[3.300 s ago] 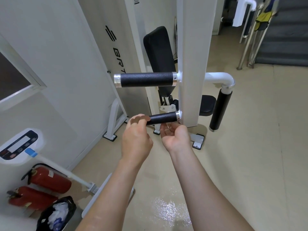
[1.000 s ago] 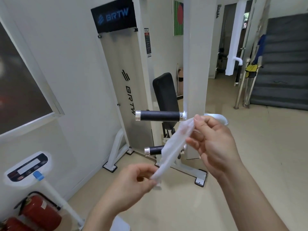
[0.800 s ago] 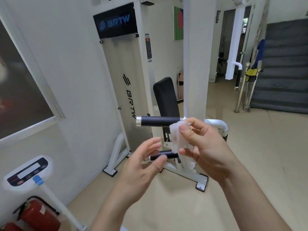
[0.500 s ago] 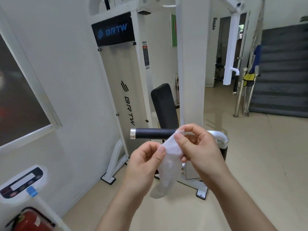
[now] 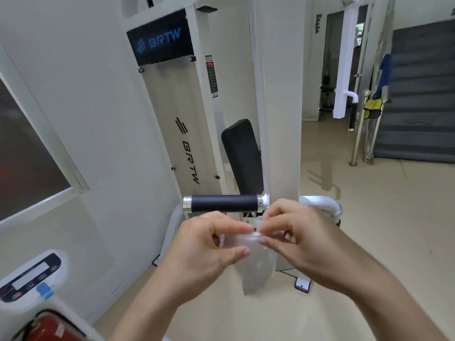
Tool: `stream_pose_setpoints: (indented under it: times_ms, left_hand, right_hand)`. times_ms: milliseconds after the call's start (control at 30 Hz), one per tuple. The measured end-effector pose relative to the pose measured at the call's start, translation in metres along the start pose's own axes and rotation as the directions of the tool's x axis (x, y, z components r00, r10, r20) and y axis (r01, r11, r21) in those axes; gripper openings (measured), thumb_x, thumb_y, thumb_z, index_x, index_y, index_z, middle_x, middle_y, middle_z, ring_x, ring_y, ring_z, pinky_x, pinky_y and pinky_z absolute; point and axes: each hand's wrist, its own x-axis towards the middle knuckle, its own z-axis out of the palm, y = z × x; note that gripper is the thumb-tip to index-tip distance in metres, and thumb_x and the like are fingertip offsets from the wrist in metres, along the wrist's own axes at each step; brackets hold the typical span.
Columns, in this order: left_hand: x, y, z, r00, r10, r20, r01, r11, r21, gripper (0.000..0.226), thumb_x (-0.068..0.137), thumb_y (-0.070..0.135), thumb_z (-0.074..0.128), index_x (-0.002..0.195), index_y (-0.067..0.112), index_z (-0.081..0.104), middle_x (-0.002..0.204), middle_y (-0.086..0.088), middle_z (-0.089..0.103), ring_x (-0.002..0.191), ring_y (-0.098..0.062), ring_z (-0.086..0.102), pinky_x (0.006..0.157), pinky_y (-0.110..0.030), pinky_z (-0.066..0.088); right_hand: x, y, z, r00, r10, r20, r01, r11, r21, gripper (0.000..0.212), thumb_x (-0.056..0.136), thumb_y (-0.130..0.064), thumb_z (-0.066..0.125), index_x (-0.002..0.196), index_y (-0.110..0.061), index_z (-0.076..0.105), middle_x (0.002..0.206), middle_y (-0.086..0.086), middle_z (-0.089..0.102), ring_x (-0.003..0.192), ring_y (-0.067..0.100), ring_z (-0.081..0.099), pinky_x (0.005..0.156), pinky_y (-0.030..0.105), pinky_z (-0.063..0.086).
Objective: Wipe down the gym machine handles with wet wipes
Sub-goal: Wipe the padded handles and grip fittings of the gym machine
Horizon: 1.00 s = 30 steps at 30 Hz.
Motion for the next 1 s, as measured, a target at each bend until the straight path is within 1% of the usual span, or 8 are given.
stream_pose_setpoints:
  times_ms: [133,267,367,500,633,767,867,1000]
  left_hand:
    - [0.021,-0.002,-0.002,0.926,0.328,-0.185,-0.198,0.841,0.503,0.009,0.082,0.034,0.070,0.078,0.026,0.073,0.074,0.010,0.052,0.064,-0.006,0.050,0.057,-0.010,0.035]
    - [0.057,-0.002,0.009,0.884,0.333,-0.327,-0.098,0.817,0.568,0.005,0.080,0.023,0.073,0.077,0.019,0.072,0.073,0.002,0.047,0.062,-0.017,0.049,0.051,-0.023,0.039]
    - [0.076,-0.003,0.026,0.895,0.335,-0.295,-0.106,0.802,0.588,0.006,0.075,0.015,0.071,0.081,0.017,0.070,0.064,0.001,0.058,0.052,-0.020,0.053,0.047,-0.025,0.039]
    - [0.078,-0.006,0.033,0.924,0.340,-0.177,-0.157,0.757,0.634,0.002,0.078,0.017,0.065,0.077,0.018,0.065,0.062,0.005,0.063,0.057,-0.021,0.057,0.051,-0.028,0.043]
    - [0.059,-0.010,0.026,0.924,0.373,0.085,-0.317,0.619,0.719,0.026,0.090,0.032,0.041,0.086,0.023,0.065,0.083,0.012,0.067,0.074,-0.019,0.050,0.068,-0.030,0.045]
    - [0.059,-0.010,0.038,0.902,0.423,0.089,-0.314,0.500,0.807,0.033,0.086,0.042,0.045,0.089,0.017,0.066,0.084,0.008,0.068,0.074,-0.023,0.057,0.057,-0.034,0.047]
    - [0.071,-0.013,0.043,0.897,0.442,0.020,-0.280,0.530,0.800,0.021,0.083,0.036,0.059,0.072,0.018,0.060,0.064,0.008,0.062,0.063,-0.021,0.055,0.049,-0.030,0.042]
    - [0.070,-0.023,0.036,0.897,0.438,0.053,-0.340,0.610,0.716,0.024,0.069,0.001,0.074,0.075,0.023,0.067,0.071,0.011,0.067,0.065,-0.019,0.057,0.050,-0.031,0.048]
  right_hand:
    - [0.012,0.002,0.001,0.979,0.005,-0.203,-0.010,1.000,-0.027,0.016,0.087,-0.036,0.064,0.075,-0.028,0.070,0.080,-0.013,0.055,0.076,0.009,0.056,0.062,0.016,0.041]
    - [0.023,0.002,0.033,0.883,-0.037,-0.469,-0.067,0.977,-0.203,0.028,0.091,-0.030,0.046,0.078,-0.017,0.066,0.057,-0.002,0.050,0.051,0.020,0.049,0.046,0.037,0.043]
    - [0.028,0.009,0.055,0.850,-0.026,-0.527,-0.138,0.953,-0.270,0.031,0.091,-0.023,0.044,0.104,-0.010,0.069,0.055,0.002,0.057,0.046,0.025,0.055,0.037,0.035,0.044]
    - [0.029,0.013,0.064,0.860,0.044,-0.508,-0.245,0.910,-0.335,0.032,0.076,-0.012,0.065,0.108,-0.010,0.070,0.043,0.000,0.053,0.036,0.025,0.052,0.034,0.024,0.029]
    - [0.023,0.012,0.050,0.938,0.144,-0.316,-0.211,0.959,-0.188,0.045,0.087,-0.018,0.053,0.131,-0.028,0.053,0.061,0.000,0.064,0.057,0.025,0.060,0.047,0.032,0.042]
    - [0.007,0.019,0.038,0.757,0.051,-0.651,-0.124,0.990,-0.066,0.024,0.081,-0.016,0.061,0.102,-0.027,0.065,0.072,-0.009,0.059,0.061,0.010,0.053,0.056,0.027,0.044]
    - [0.011,0.026,0.035,0.688,0.138,-0.712,-0.158,0.987,0.038,0.041,0.079,-0.023,0.072,0.117,-0.022,0.055,0.106,-0.007,0.051,0.086,0.011,0.055,0.067,0.033,0.052]
    - [0.027,0.022,0.034,0.764,0.310,-0.566,-0.159,0.941,0.300,0.068,0.078,-0.039,0.074,0.134,-0.038,0.036,0.116,-0.015,0.056,0.106,0.007,0.057,0.080,0.034,0.053]
